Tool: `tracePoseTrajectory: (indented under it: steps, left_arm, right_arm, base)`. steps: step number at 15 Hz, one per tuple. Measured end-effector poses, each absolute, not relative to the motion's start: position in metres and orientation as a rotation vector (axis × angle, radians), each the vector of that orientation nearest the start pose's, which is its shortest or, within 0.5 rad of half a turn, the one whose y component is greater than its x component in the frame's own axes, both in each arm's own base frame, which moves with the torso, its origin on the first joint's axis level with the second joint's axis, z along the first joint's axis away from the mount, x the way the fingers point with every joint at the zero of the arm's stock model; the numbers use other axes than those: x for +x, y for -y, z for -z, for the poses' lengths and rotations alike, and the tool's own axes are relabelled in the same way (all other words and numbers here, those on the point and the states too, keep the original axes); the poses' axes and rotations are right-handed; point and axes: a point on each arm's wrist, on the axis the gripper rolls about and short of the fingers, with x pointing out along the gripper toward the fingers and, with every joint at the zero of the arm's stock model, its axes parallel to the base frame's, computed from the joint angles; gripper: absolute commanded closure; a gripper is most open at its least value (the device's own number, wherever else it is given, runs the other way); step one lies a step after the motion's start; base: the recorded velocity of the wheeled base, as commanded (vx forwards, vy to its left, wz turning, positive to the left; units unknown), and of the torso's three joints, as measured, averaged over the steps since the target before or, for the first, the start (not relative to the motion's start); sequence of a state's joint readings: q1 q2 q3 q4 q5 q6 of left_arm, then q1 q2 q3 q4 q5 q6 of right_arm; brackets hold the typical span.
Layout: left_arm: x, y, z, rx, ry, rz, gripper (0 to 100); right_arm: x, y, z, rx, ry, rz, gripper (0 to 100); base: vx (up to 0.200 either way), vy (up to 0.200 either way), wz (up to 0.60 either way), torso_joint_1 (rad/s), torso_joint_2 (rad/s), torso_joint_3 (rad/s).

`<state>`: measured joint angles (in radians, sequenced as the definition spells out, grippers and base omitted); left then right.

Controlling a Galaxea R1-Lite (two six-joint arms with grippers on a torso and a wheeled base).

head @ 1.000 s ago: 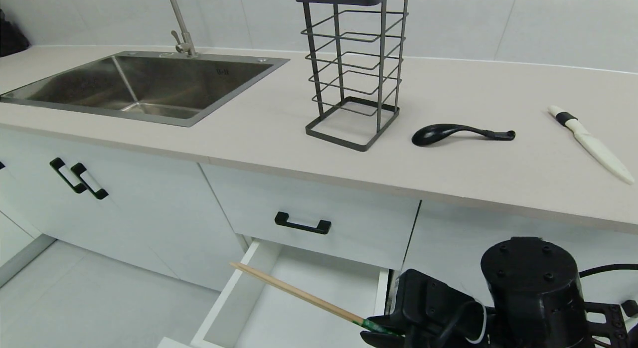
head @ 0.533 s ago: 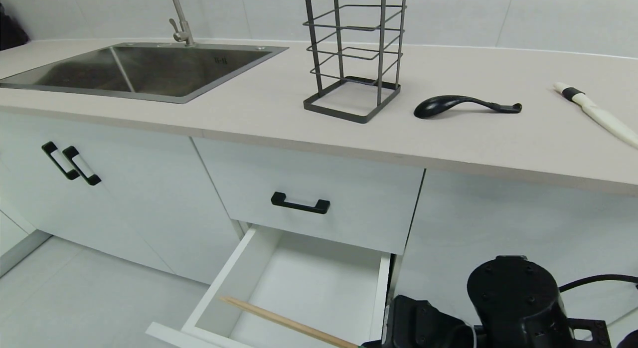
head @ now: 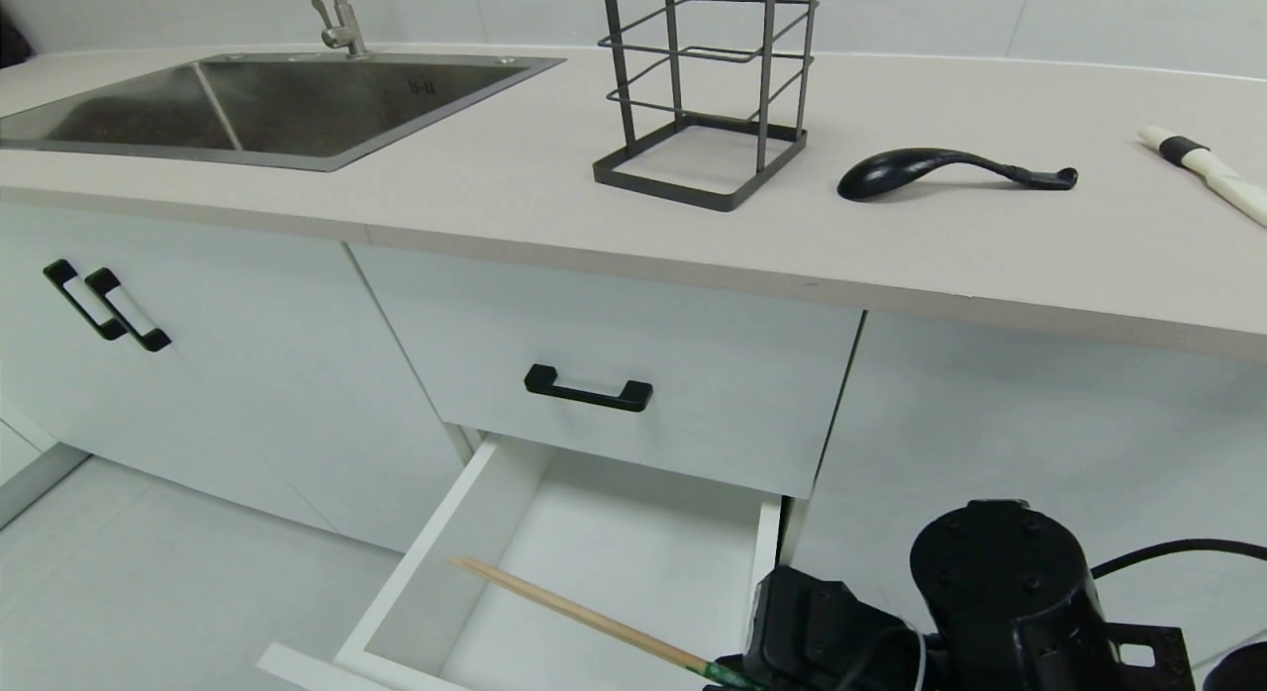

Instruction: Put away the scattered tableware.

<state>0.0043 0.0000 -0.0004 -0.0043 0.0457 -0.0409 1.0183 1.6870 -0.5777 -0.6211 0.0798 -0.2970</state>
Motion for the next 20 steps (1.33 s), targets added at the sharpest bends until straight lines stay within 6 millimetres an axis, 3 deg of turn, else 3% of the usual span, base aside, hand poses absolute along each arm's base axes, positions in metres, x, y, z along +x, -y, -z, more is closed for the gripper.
tracePoseTrajectory:
  steps: [5,15,20]
  left_arm:
    - [-0.023,-0.001,-0.076,-0.041,0.005,-0.049,0]
    - [-0.023,-0.001,-0.076,-0.041,0.005,-0.050,0]
    - [-0.023,-0.001,-0.076,-0.041,0.005,-0.050,0]
  right_arm:
    - [0.150,-0.247,-0.133,-0.455,-0.276,-1.082,100]
    - [0.181,-0.293,-0.116,-0.481,-0.358,-0.976,100]
    - [0.195,-0.301,-0.101,-0.478,-0.435,-0.931,100]
  base:
    - [0.000,0.000,0.00,0.000,0.00,0.000]
    - [0.000,0.000,0.00,0.000,0.00,0.000]
    - [0.000,0.000,0.00,0.000,0.00,0.000]
